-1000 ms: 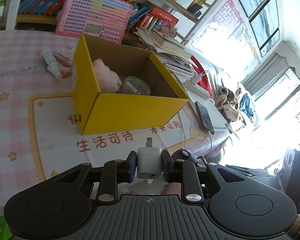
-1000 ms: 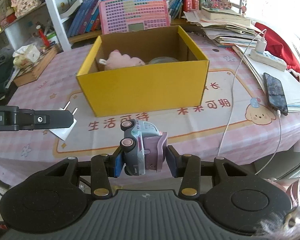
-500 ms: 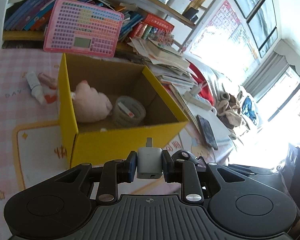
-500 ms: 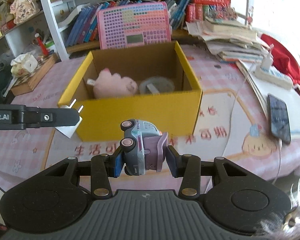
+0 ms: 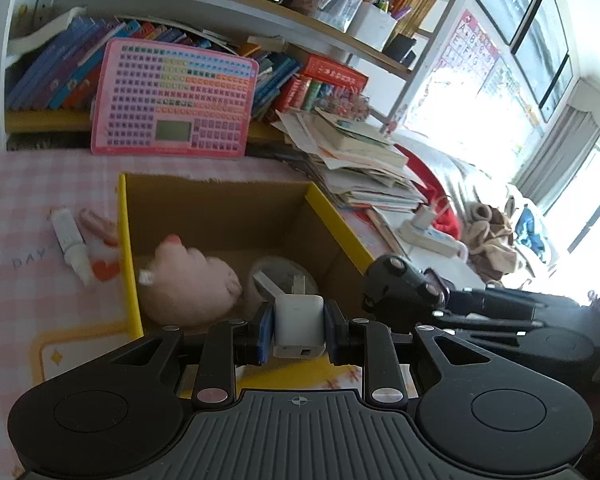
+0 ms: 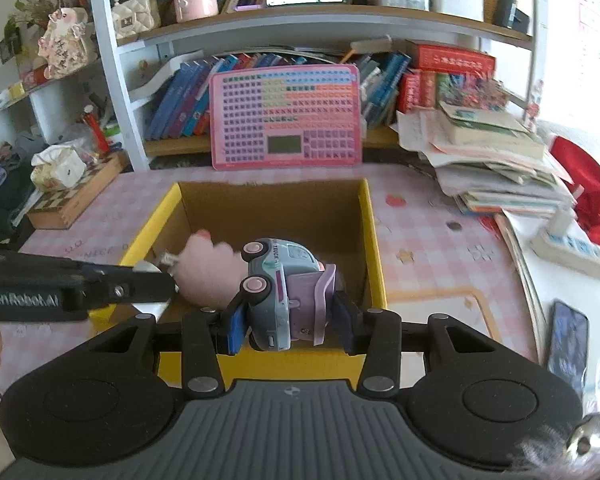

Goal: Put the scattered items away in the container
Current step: 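Carry the cube with the left gripper while the right lowers the car into the yellow box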

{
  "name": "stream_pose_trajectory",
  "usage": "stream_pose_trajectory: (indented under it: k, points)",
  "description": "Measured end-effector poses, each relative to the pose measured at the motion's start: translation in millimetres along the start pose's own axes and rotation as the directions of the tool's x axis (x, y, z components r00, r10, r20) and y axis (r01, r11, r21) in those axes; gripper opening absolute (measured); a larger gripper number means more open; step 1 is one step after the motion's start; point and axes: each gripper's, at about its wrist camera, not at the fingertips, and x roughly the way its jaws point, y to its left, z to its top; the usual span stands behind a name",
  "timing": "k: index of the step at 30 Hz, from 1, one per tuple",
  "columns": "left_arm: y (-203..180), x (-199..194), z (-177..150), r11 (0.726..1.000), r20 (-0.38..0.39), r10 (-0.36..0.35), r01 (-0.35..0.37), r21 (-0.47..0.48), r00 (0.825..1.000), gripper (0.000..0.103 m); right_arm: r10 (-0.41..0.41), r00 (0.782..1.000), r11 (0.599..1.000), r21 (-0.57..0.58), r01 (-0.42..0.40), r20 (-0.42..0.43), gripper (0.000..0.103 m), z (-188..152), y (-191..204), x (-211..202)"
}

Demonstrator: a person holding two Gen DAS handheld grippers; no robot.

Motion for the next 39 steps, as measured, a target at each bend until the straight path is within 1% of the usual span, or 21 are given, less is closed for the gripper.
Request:
stream_pose_trajectory:
  k: [4, 9, 16, 22, 27, 28, 30, 32, 39]
  points:
    - [-0.2, 22.1, 7.4, 0.998, -0.028, 0.047, -0.046, 0.051, 0.998, 0.025, 0.011, 1.000, 0.999, -0.035, -0.012, -0.027, 0.041, 16.7, -4.0, 24.9]
    - [-5.8, 50.4, 10.6, 0.988, -0.074, 0.086, -0.075, 0.132, 0.994, 0.025, 0.048, 0.996, 0.996, -0.068, -0.053, -0.076, 0.041, 36.3, -6.1, 61.3]
    - [-5.4, 79.2, 9.3, 0.974, -0.132, 0.131, -0.103, 0.200, 0.983, 0.025, 0.100, 0.980, 0.987, -0.105, -0.119, -0.172, 0.041, 53.0, 1.1, 116.3]
    - [-0.4, 92.6, 10.0, 0.968, -0.157, 0.161, -0.125, 0.218, 0.974, 0.025, 0.104, 0.956, 0.982, -0.124, -0.143, -0.274, 0.041, 56.4, 4.0, 162.8]
    - [2.1, 100.0, 8.9, 0.968, -0.175, 0.176, -0.138, 0.212, 0.969, 0.025, 0.098, 0.937, 0.979, -0.137, -0.152, -0.334, 0.041, 56.7, 3.4, 186.5]
    - [2.7, 101.7, 8.0, 0.968, -0.180, 0.180, -0.141, 0.209, 0.967, 0.025, 0.104, 0.935, 0.979, -0.129, -0.156, -0.339, 0.041, 58.0, 2.6, 188.4]
    - [3.6, 104.4, 6.3, 0.967, -0.188, 0.187, -0.147, 0.207, 0.964, 0.025, 0.101, 0.936, 0.976, -0.151, -0.159, -0.336, 0.041, 59.1, 4.1, 191.8]
    - [3.5, 105.7, 4.9, 0.967, -0.192, 0.193, -0.152, 0.206, 0.962, 0.025, 0.102, 0.934, 0.974, -0.155, -0.164, -0.344, 0.041, 59.6, 4.3, 195.9]
    - [4.5, 106.9, 4.5, 0.965, -0.187, 0.212, -0.175, 0.198, 0.959, 0.025, 0.109, 0.929, 0.971, -0.161, -0.175, -0.353, 0.041, 60.3, 4.2, 205.1]
